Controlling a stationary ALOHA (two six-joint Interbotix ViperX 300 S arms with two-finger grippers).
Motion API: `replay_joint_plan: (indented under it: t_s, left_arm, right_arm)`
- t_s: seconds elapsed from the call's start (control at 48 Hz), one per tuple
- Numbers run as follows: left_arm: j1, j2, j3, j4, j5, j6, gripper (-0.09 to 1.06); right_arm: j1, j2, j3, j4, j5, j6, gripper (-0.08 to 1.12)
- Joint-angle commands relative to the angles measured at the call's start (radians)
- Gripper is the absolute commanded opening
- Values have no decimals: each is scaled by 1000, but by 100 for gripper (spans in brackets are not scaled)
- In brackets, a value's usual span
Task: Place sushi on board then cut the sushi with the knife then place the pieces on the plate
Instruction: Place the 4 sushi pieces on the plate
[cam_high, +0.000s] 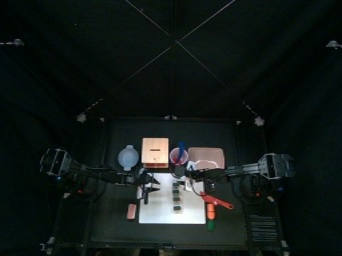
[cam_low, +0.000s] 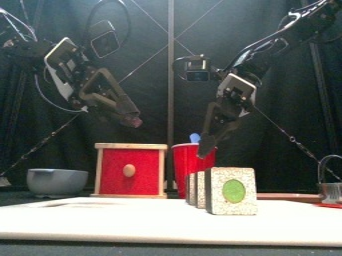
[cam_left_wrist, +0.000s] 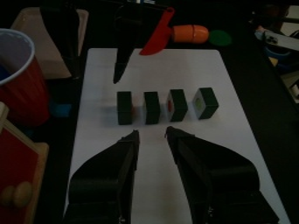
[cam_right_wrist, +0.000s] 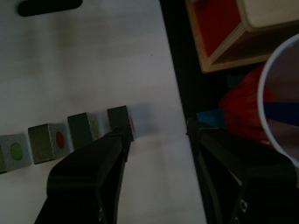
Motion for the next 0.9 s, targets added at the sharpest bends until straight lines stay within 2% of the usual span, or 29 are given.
replay_joint_plan:
  t_s: [0.021, 0.708, 0.896]
  left_arm:
    - [-2, -2, -11, 0, -3, 0, 73]
    - [-2, 6, -3, -5, -3, -2, 73]
    - [-3, 9, -5, -17, -3, -2, 73]
  right_arm:
    - [8, 0, -35, 12, -6, 0, 87]
    - [57, 107, -80, 71, -3, 0, 86]
    - [52, 137, -81, 71, -2, 2, 84]
